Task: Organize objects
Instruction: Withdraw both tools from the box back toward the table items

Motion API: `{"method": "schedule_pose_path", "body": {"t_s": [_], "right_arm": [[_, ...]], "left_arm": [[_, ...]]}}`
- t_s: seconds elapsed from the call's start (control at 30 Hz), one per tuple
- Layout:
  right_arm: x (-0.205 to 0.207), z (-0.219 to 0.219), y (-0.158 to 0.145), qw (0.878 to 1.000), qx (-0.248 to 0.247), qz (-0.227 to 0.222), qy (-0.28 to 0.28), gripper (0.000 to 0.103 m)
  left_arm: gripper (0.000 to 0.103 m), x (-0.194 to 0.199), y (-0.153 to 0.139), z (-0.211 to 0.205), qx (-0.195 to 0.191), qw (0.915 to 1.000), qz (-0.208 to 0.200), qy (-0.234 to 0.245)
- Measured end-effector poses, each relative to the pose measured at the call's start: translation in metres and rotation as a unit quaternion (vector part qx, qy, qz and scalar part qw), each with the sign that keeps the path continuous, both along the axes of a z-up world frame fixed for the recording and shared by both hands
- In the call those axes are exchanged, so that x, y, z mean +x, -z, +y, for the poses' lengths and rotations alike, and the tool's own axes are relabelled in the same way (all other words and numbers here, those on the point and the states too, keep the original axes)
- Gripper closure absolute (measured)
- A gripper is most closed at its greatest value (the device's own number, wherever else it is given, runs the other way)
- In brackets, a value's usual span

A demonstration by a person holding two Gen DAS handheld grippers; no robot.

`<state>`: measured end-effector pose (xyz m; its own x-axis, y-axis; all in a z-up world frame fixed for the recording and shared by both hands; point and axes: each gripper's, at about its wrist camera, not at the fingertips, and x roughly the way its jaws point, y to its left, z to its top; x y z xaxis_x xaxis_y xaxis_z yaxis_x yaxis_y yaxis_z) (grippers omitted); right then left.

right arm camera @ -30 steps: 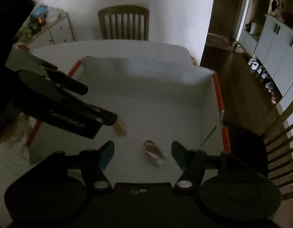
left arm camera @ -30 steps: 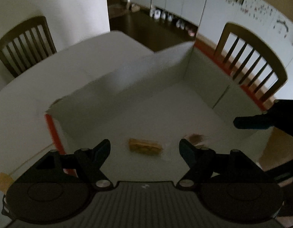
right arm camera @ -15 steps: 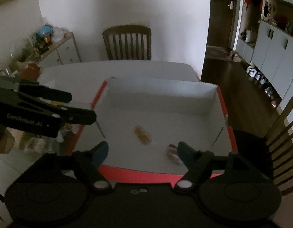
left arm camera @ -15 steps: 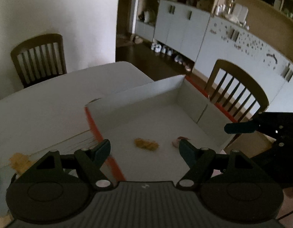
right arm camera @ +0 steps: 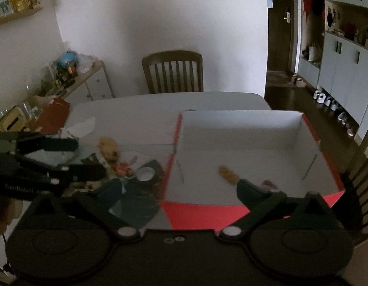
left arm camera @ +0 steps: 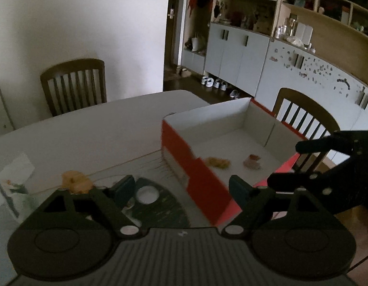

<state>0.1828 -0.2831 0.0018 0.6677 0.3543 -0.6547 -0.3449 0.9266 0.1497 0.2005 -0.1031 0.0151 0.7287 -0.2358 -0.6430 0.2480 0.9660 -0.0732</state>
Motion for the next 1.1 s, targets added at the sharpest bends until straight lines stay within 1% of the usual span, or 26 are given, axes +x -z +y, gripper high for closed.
{"method": "schedule_pose_path", "body": {"t_s": [0.03,0.07,0.1,0.17,0.37,0.6,0.77,0.83,0.97,1.1], "right_arm": [[-0.003,0.005,0.001,1.0,0.003,0.0,0.003,0.001],[-0.005,0.01,0.002,1.0,0.005,0.001,0.005,0.001],[-0.007,0.014,0.004,1.0,0.008,0.003,0.008,0.001],[-0.012,0.026,0.008,1.0,0.012,0.009,0.012,0.001],[-0.022,0.057,0.017,1.0,0.008,0.023,0.011,0.001],[-0.03,0.085,0.03,0.999,-0.001,0.038,0.018,0.001],[-0.03,0.105,0.04,0.998,-0.007,0.051,0.02,0.001],[-0.029,0.113,0.043,0.998,-0.008,0.056,0.018,0.001],[-0.027,0.128,0.05,0.998,-0.013,0.066,0.014,0.001],[-0.023,0.145,0.058,0.997,-0.023,0.076,0.01,0.001]], "left_arm": [[0.017,-0.004,0.001,0.006,0.0,1.0,-0.002,0.001],[0.015,-0.009,0.002,0.012,-0.001,1.0,-0.003,0.0],[0.007,-0.012,0.003,0.018,-0.003,1.0,-0.004,-0.002],[0.0,-0.019,0.007,0.032,-0.008,0.9999,-0.004,-0.008],[0.0,-0.032,0.021,0.073,-0.014,0.9996,-0.001,-0.026],[0.0,-0.054,0.048,0.113,0.008,0.9999,0.001,-0.014],[0.0,-0.063,0.069,0.142,0.012,0.9997,0.02,-0.001],[0.0,-0.066,0.075,0.15,0.026,0.9995,0.018,0.006],[0.0,-0.07,0.085,0.163,0.068,0.9971,0.015,0.031],[0.0,-0.067,0.094,0.177,0.098,0.9925,0.014,0.072]]}}
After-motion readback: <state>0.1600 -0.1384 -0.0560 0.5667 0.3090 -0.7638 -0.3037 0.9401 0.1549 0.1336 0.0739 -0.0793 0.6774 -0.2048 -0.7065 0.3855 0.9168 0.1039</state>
